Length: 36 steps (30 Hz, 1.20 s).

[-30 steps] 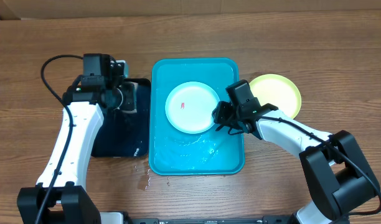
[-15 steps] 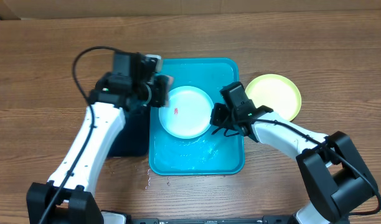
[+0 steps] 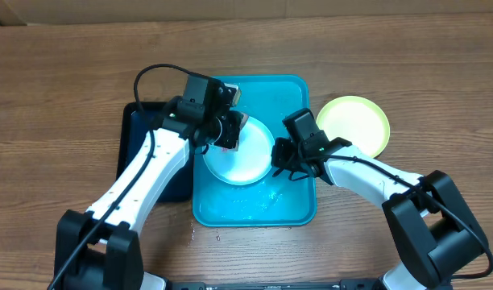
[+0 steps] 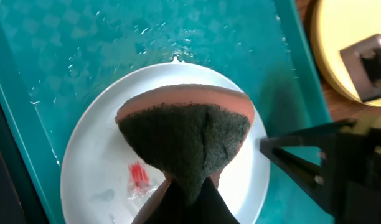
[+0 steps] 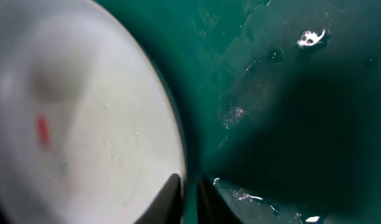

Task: Clean dirty plates on tray and stack at the side
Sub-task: 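Carry the sponge right onto the white plate with left gripper, then scrub the red stain on the white plate with the sponge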

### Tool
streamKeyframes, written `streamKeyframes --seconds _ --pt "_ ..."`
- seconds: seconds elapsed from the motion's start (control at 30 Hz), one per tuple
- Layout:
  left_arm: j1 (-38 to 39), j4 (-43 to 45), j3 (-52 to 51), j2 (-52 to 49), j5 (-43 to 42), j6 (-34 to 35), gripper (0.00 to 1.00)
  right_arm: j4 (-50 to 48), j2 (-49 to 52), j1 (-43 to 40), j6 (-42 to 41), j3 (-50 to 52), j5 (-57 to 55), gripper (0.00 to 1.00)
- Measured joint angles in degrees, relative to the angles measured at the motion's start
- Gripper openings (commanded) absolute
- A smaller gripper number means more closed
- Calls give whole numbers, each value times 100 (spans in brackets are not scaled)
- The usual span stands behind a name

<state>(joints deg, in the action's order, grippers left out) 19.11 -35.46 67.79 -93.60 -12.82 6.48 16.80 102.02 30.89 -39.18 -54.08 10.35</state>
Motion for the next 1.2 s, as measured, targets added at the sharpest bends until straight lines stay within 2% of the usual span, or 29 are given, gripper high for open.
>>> streamKeyframes --seconds 0.1,0.47,0.6,0.63,0.9,1.03,1.2 --pt "0 31 0 -61 39 2 6 2 0 0 7 0 13 22" --pt "0 -28 0 -72 144 61 7 192 0 76 13 0 -50 21" --pt "0 -35 0 -101 197 63 7 175 0 160 -4 0 -76 4" --pt "0 -46 0 -107 199 63 6 166 -2 184 -2 0 -76 4" --pt "0 -116 0 -116 238 63 6 223 -4 188 -2 0 -179 4" --pt "0 -190 0 -116 238 63 7 647 -81 188 -2 -79 -286 4" --pt "0 -278 2 -116 240 63 6 855 -138 219 2 -122 -577 16"
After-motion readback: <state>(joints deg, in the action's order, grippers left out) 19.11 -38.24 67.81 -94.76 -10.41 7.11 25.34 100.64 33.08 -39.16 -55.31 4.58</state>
